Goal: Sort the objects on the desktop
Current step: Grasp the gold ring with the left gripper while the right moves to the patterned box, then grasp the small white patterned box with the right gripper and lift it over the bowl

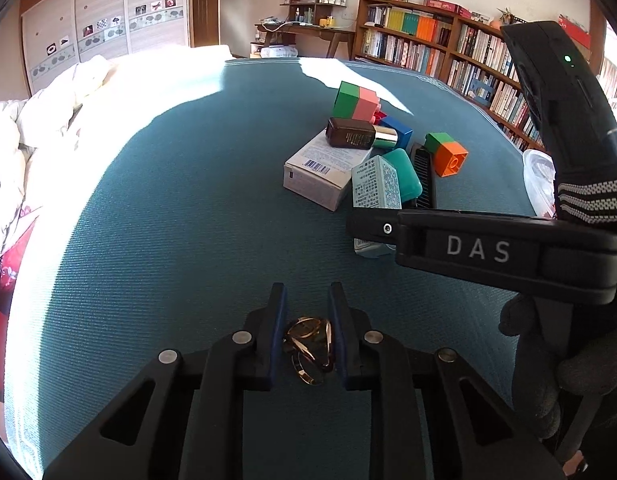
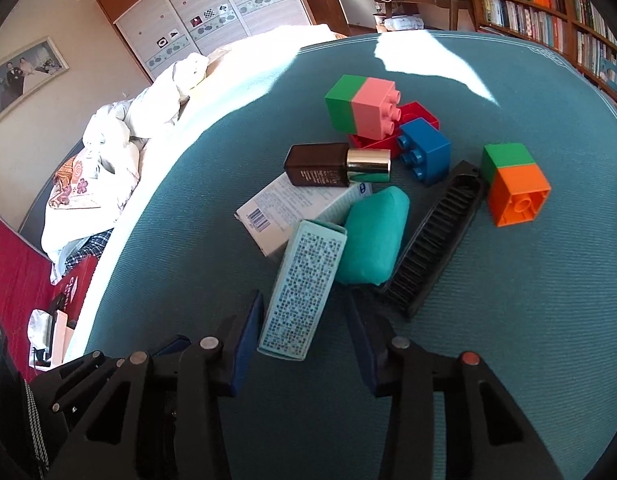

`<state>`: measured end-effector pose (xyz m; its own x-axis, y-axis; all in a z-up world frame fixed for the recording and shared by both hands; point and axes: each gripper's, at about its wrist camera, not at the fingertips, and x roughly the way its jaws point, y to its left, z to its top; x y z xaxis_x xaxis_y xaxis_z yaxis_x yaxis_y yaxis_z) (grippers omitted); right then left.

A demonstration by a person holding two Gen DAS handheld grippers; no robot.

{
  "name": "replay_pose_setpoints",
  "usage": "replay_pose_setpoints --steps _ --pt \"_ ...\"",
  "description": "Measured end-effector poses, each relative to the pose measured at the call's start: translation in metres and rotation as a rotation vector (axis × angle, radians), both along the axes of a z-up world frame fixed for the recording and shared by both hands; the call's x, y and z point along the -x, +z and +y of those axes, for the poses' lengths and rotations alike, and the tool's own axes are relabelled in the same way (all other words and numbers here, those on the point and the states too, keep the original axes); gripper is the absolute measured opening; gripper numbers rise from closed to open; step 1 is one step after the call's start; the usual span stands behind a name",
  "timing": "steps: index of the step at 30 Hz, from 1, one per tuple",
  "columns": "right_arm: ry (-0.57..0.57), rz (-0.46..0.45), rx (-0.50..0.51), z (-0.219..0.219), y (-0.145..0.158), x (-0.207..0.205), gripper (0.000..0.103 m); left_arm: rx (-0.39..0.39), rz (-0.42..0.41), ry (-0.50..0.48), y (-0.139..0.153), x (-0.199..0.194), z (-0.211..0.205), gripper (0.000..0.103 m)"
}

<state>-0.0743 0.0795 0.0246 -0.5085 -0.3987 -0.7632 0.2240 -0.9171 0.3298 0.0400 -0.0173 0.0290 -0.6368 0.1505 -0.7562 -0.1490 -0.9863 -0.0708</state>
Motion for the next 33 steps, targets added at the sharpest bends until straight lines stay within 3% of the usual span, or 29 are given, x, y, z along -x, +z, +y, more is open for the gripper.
replay_pose_setpoints --steps 2,6,14,23,33 --pt "0.021 -0.003 0.016 -0.002 -0.001 0.001 0.033 -0.001 0.004 0.003 0.001 -0.002 -0.001 0.023" --pt "0.028 0.025 0.019 -0.001 0.004 -0.008 0.026 0.003 0.013 0.008 0.005 -0.004 0.000 0.023" --pt "-0.041 0.097 0.039 0.038 0.024 -0.037 0.026 0.006 0.030 -0.007 0.016 0.000 0.017 0.023" --pt "-0.265 0.184 0.012 0.124 0.048 -0.068 0.026 -0.020 0.057 -0.092 0.037 0.012 0.064 0.023" --pt "-0.552 0.244 -0.018 0.242 0.070 -0.097 0.026 -0.041 0.099 -0.274 0.061 0.032 0.169 0.023"
